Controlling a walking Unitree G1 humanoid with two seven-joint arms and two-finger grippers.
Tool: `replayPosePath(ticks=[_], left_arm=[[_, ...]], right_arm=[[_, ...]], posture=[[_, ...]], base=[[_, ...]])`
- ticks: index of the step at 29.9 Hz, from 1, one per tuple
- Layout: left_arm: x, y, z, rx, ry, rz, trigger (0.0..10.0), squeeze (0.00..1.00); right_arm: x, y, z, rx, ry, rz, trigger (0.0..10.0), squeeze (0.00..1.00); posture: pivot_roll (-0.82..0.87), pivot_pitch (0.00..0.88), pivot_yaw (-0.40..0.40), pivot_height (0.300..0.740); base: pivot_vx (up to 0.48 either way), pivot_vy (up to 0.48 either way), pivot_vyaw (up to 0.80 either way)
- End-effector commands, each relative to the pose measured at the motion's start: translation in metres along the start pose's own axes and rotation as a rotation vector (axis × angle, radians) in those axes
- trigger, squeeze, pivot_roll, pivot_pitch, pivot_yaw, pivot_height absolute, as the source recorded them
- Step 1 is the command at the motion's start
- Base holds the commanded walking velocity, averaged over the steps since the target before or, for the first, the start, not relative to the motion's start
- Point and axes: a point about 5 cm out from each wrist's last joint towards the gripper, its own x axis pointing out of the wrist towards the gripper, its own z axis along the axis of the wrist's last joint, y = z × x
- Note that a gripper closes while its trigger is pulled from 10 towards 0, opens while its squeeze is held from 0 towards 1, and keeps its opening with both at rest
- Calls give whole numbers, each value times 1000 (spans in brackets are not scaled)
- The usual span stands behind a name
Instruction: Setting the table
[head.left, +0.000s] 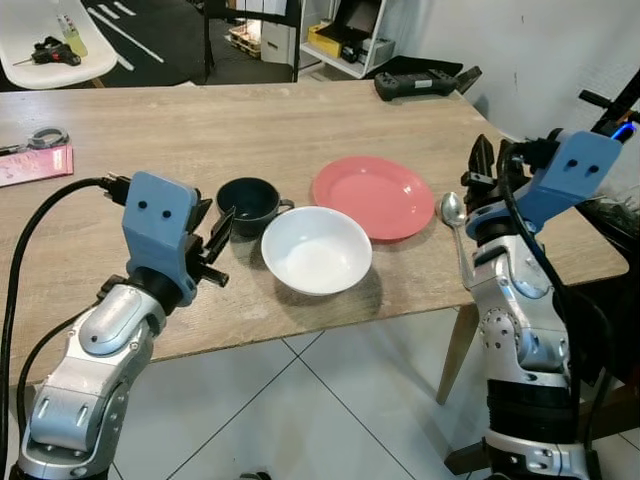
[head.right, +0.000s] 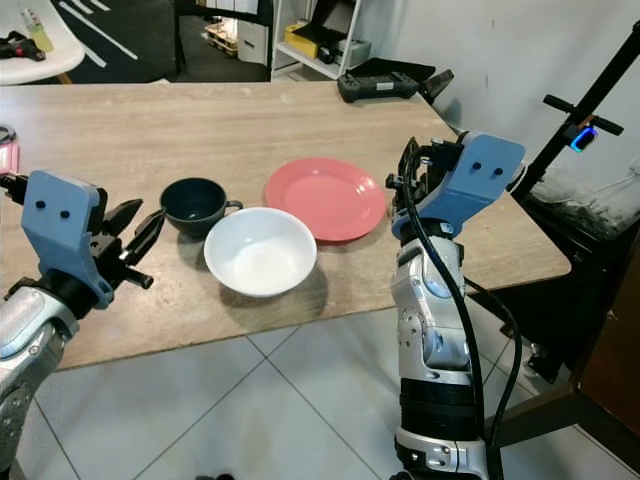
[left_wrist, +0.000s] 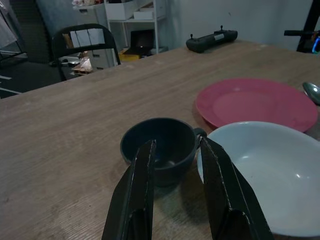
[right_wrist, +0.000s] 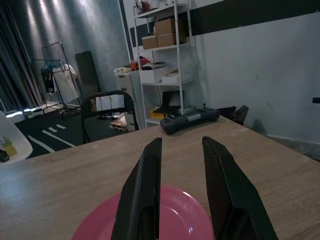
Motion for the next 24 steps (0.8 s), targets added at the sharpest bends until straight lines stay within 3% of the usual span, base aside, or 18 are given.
replayPosePath(ticks=[1, 16, 24], left_arm=[[-1, -2, -8, -6, 27, 6, 10000, 0], [-2, -1, -17, -30, 50, 55, 10000, 0], [5, -1, -15, -28, 41, 41, 10000, 0]], right_arm=[[-2, -4, -4, -13, 14, -9, 10000, 0], [-3, -9, -8, -46, 41, -2, 10000, 0], [-8, -13, -11, -50, 55, -18, 10000, 0]], posture=[[155, 45, 6, 740], [102, 53, -1, 740], [87, 46, 10, 740]], base=[[0, 0, 0], [0, 0, 0], [0, 0, 0]])
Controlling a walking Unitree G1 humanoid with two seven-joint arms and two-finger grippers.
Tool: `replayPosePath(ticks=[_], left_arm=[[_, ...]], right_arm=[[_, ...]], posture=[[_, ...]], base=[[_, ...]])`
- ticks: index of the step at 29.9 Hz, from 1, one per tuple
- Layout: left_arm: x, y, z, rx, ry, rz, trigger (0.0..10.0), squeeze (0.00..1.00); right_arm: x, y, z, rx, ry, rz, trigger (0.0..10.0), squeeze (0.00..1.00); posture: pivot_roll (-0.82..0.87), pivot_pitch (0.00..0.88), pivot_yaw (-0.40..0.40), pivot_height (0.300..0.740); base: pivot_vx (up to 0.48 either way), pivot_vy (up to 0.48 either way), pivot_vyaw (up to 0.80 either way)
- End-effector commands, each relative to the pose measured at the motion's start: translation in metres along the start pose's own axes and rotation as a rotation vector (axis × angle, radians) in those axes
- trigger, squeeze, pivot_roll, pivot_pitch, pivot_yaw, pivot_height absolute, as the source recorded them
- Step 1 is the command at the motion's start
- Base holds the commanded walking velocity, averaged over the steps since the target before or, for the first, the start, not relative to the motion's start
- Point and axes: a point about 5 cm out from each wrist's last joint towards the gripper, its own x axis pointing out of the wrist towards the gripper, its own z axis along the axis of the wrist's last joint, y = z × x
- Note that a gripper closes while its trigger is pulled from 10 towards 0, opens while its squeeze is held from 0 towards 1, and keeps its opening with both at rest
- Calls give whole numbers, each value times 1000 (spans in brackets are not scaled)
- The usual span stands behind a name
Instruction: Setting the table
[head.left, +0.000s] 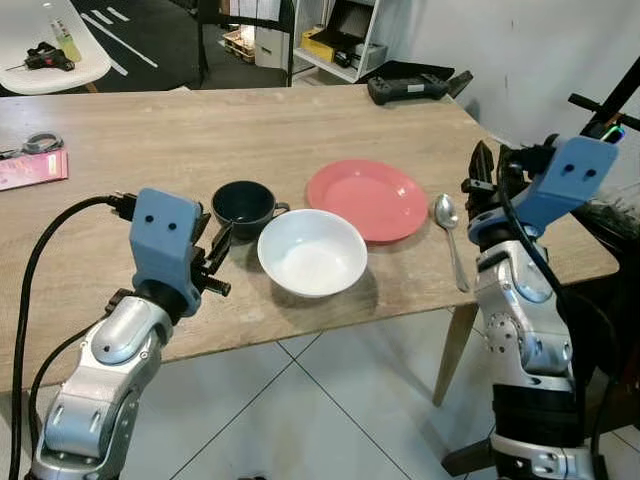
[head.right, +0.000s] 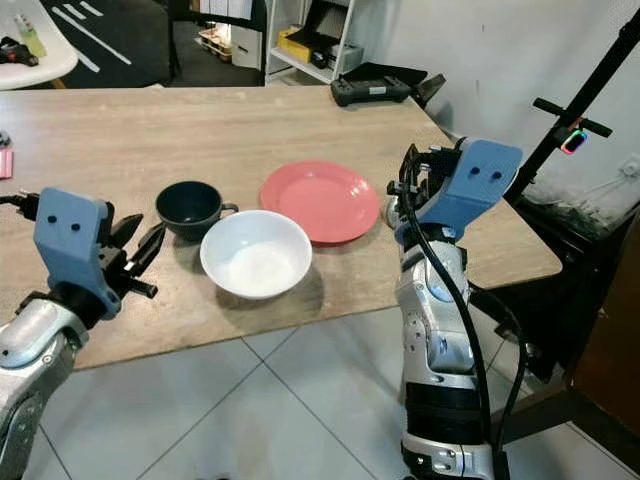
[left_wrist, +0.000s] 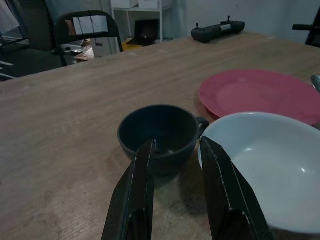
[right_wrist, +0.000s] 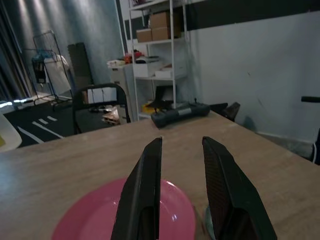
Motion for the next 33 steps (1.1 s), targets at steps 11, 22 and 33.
replayPosePath(ticks=[11, 22, 33], left_arm=[[4, -6, -3, -10, 1, -15, 10000, 0], [5, -8, -4, -15, 4, -20, 10000, 0], [5, -11, -5, -20, 7, -25, 10000, 0]], right_arm=[[-2, -8, -5, 2, 34, -34, 10000, 0], [-3, -7, -6, 0, 42, -31, 10000, 0], [-4, -8, -7, -2, 49, -34, 10000, 0]], posture=[[86, 55, 13, 740], [84, 56, 13, 740], [83, 61, 13, 740]], base=[[0, 0, -698], [0, 0, -800], [0, 0, -800]])
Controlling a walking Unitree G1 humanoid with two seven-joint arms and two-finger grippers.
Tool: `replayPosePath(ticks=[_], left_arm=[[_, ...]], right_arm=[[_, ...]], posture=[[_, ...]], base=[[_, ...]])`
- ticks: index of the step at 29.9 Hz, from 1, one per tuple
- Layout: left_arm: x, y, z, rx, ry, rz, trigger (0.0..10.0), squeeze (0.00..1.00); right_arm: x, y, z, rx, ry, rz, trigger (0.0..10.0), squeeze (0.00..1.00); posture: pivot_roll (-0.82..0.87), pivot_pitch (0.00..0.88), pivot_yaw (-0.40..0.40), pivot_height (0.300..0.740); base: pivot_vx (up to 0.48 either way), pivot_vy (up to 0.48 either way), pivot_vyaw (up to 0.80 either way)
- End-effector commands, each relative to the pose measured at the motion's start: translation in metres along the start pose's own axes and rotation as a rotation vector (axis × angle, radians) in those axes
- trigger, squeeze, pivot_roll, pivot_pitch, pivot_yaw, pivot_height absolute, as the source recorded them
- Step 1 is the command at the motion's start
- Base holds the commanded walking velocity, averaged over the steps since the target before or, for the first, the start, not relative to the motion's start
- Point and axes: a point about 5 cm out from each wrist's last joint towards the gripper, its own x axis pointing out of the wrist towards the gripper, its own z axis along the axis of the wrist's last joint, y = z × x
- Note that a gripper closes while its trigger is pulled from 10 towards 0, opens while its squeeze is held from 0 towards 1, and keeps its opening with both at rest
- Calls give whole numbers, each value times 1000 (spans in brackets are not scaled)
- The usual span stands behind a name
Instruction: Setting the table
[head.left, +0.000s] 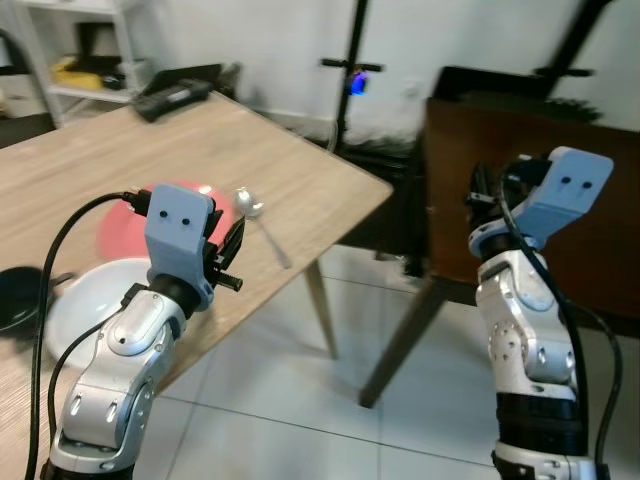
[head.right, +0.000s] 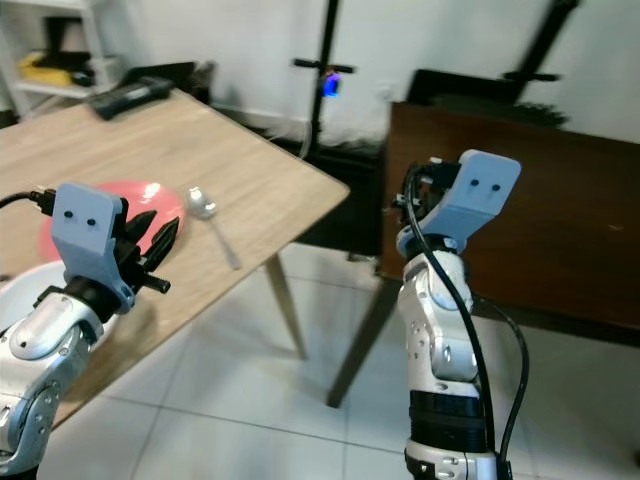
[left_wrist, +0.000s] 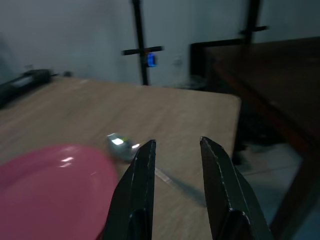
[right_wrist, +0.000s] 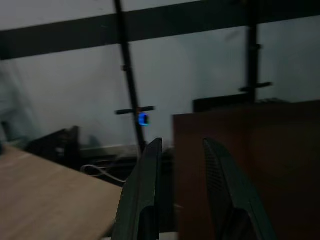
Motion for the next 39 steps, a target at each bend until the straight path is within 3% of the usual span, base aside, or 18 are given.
replayPosePath(ticks=[1, 13, 17, 39], left_arm=[[0, -2, -4, 1, 15, -5, 10000, 0], [1, -2, -5, 4, 20, 6, 10000, 0], [3, 0, -6, 7, 21, 43, 10000, 0], [6, 0, -7, 20, 27, 46, 10000, 0]], right_arm=[[-2, -2, -5, 0, 25, -12, 10000, 0], [-3, -1, -5, 0, 29, -11, 10000, 0], [-2, 1, -5, -14, 26, 1, 10000, 0], [-3, 1, -7, -8, 33, -4, 10000, 0]], posture=[[83, 61, 13, 740], [85, 65, 12, 740], [85, 65, 12, 740], [85, 60, 19, 740]], base=[[0, 0, -800], [0, 0, -800], [0, 0, 0], [0, -433, 0]])
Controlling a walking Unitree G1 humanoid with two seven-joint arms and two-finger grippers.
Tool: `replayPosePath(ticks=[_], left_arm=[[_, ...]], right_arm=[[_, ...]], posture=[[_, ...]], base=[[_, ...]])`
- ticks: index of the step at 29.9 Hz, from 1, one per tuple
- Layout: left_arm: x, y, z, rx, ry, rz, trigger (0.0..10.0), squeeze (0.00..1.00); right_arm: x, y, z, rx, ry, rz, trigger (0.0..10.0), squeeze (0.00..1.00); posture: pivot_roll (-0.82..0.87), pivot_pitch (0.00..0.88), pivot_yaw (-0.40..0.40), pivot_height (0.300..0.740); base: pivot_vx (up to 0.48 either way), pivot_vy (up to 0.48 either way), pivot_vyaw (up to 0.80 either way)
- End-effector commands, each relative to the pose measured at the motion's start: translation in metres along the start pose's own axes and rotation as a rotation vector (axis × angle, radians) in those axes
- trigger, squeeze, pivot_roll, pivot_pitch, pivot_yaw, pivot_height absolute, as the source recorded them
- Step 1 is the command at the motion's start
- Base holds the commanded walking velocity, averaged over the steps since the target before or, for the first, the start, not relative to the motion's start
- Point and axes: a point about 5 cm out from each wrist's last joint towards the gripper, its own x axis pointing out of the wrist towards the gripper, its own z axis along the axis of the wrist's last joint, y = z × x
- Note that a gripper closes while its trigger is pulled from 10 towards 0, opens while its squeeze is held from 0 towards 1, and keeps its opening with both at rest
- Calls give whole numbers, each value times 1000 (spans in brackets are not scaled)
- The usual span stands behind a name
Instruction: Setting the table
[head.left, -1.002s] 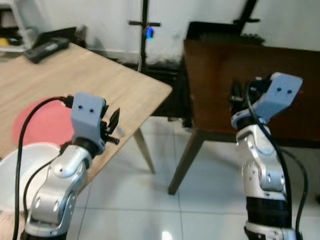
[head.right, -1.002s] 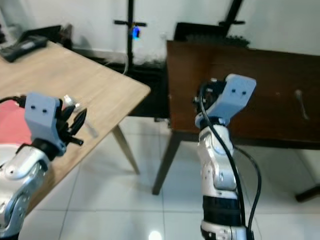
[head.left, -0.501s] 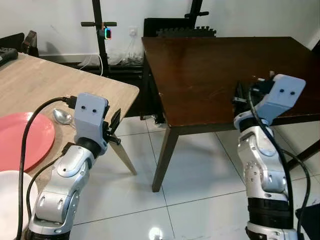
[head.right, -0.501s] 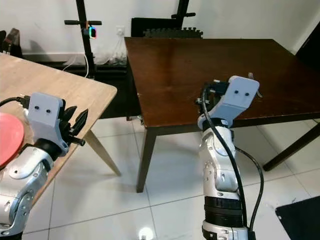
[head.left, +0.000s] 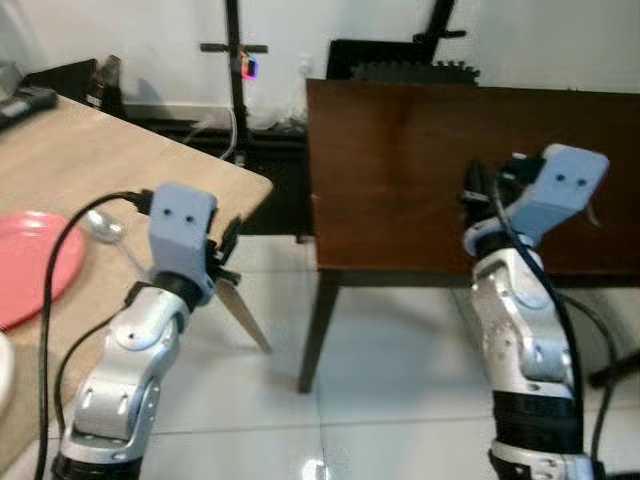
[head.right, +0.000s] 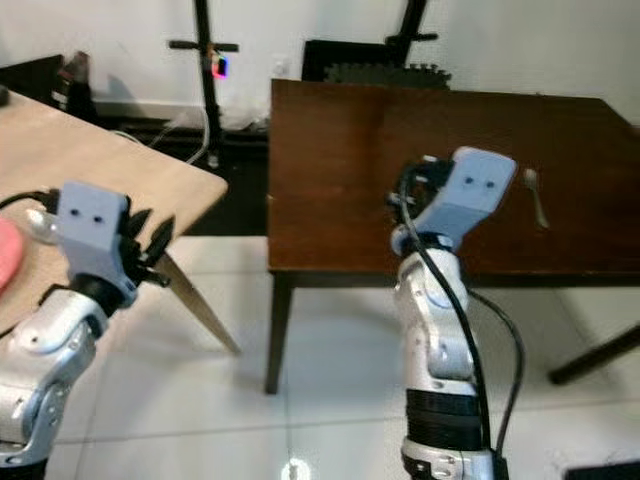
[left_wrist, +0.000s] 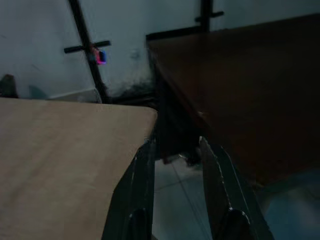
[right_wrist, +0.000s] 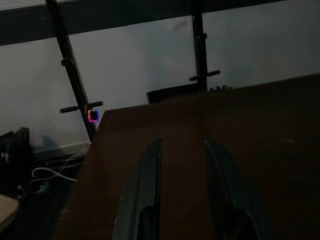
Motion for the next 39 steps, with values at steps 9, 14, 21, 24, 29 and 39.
replayPosePath(ticks=[9, 14, 21, 24, 29, 39], left_arm=[[0, -3, -3, -10, 8, -8, 10000, 0], [0, -3, -3, -16, 11, -3, 10000, 0], [1, -1, -6, -34, 31, 11, 10000, 0], [1, -1, -6, -31, 30, 11, 10000, 0], [1, -2, -6, -21, 29, 7, 10000, 0], [1, -6, -6, -12, 34, -8, 10000, 0]], right_arm=[[-2, -5, -4, -9, 12, -19, 10000, 0], [-2, -5, -4, -10, 12, -17, 10000, 0], [-2, -5, -4, -9, 11, -19, 10000, 0], [-2, -5, -4, -9, 12, -20, 10000, 0], [-2, -6, -4, -10, 13, -22, 10000, 0], [-2, -6, -4, -12, 15, -24, 10000, 0]], posture=[[83, 56, 18, 740], [83, 56, 18, 740], [82, 57, 20, 740], [82, 59, 21, 740], [81, 60, 21, 740], [82, 65, 20, 740]], base=[[0, -89, 0], [0, 0, 0], [0, 206, 0], [0, 480, 0], [0, 267, 0], [0, 0, 0]])
